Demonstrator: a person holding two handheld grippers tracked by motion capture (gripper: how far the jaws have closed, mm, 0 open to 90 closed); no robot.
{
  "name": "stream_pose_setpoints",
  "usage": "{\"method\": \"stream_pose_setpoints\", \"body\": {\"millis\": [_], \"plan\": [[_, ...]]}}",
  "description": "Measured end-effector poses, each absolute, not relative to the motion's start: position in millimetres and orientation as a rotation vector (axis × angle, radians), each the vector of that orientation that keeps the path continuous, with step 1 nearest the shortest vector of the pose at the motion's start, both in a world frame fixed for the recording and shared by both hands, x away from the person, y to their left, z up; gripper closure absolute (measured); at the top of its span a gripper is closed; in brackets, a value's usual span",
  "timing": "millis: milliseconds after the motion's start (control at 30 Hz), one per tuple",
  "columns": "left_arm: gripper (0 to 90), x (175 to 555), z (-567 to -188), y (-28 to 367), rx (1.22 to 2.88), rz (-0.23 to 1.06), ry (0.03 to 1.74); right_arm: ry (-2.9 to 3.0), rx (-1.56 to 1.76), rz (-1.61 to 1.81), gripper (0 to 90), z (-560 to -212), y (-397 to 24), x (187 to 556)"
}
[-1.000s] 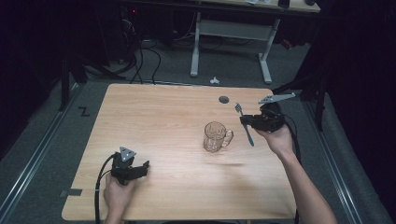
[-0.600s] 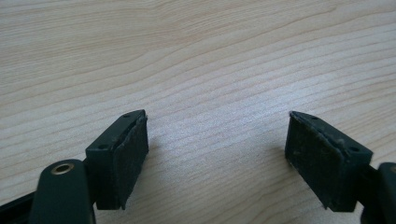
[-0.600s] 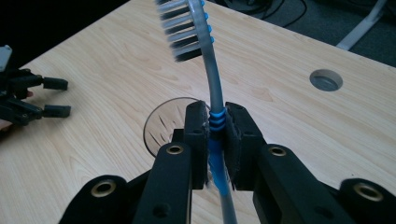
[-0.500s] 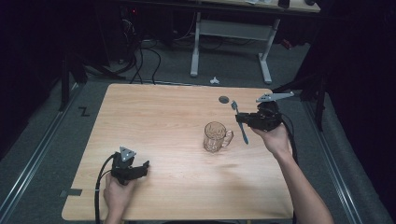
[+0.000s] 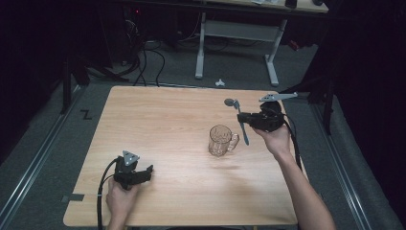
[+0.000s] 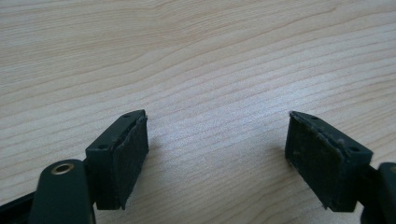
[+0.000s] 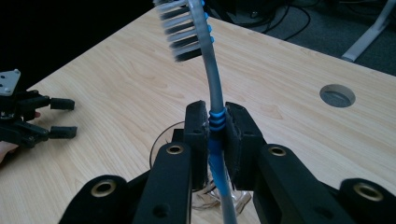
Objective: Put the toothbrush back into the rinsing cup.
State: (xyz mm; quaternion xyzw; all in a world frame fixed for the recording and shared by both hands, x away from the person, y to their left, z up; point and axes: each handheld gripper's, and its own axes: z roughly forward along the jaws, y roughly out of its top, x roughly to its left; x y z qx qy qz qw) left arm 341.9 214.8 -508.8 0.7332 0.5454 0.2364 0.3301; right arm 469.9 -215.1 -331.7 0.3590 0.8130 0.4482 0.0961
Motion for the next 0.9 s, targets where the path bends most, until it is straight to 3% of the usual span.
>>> {"method": "stream_pose_setpoints", "body": {"millis": [900], "plan": [[22.0,342,-509,215,1.918,0.618,1.427,2.371,1.051,1.386,80.2,-330,-194,485]]}}
